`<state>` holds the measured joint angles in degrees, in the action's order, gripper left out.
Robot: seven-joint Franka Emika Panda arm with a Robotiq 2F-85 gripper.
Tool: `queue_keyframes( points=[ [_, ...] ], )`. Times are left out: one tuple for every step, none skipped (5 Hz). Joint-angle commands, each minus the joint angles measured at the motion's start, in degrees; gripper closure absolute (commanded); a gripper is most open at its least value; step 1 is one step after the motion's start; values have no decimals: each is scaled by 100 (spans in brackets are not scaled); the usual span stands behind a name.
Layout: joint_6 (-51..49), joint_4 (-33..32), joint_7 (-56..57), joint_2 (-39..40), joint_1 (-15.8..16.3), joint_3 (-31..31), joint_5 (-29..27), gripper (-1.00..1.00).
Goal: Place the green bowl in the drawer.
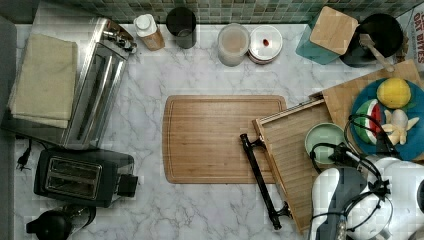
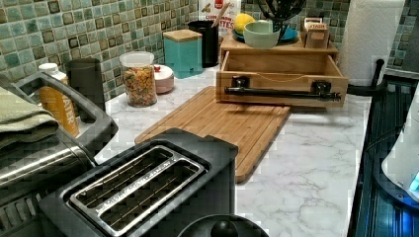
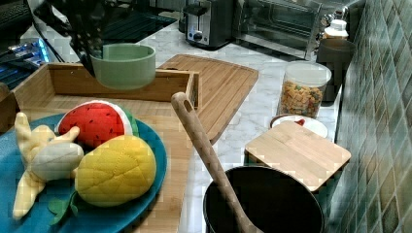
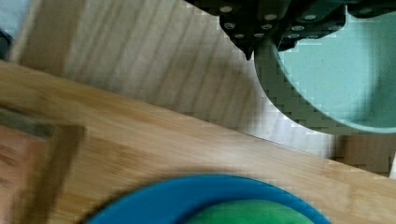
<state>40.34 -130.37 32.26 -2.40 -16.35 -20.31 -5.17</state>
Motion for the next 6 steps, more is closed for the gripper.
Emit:
queue_keyframes(
  points=[
    [-112,13,776,569,-182,-151,-565,100],
    [-81,-171,171,378,-69,-159,-247,100],
    [-53,-217,-371,408,-33,-207,-43,100],
    [157,-226,-413,659,-288,48,126,100],
    [426,-428,-337,759,-133,-172,111,100],
    [-99,-264,-124,873,-218,-153,-156,100]
  ],
)
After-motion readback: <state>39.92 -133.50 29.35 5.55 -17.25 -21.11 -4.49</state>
